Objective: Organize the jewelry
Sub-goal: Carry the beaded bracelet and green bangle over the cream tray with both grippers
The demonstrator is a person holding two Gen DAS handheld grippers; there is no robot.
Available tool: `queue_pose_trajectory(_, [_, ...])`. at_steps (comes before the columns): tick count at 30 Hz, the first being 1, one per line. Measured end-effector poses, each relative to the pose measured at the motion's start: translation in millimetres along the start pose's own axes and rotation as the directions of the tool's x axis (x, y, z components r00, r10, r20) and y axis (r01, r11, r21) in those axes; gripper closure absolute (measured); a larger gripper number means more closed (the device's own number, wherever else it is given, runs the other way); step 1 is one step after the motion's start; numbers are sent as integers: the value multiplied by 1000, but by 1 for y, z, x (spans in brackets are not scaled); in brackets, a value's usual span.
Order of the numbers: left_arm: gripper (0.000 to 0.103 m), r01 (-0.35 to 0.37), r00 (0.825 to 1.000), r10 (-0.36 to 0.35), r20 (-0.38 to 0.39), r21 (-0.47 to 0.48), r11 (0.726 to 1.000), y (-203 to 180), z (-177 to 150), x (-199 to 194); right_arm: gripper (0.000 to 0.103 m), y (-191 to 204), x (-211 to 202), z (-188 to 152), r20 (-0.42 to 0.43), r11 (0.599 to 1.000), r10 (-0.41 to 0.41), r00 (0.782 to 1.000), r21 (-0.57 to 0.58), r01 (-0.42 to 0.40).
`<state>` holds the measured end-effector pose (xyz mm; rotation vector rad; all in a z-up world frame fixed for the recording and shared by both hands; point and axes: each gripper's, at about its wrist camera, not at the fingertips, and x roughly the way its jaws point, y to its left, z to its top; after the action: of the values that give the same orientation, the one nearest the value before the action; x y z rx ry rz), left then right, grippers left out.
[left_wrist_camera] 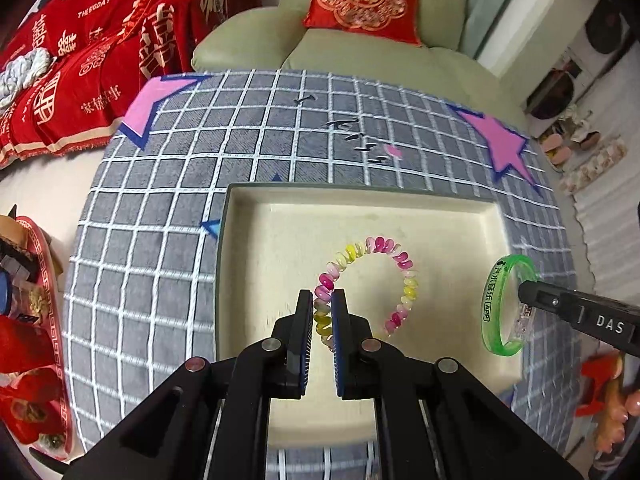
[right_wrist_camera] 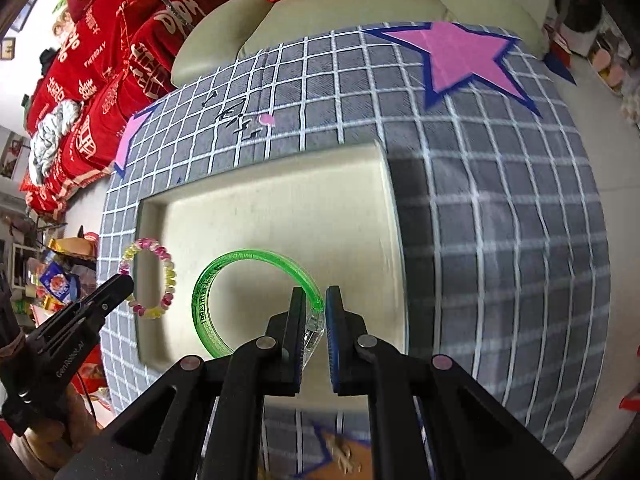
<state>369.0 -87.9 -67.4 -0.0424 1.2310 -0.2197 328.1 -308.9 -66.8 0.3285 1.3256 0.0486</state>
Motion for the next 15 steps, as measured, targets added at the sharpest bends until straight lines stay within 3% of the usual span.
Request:
queue_pose_trajectory(8, [86, -74, 995, 72, -74, -20, 997, 2, 21, 59, 92, -4, 49, 40, -55, 1000, -26, 998, -10, 25])
queue_pose_trajectory(15, [86, -147, 987, 148, -65, 20, 989, 1, 31, 79, 91, -13, 75, 52, -85, 999, -45, 995, -11, 44])
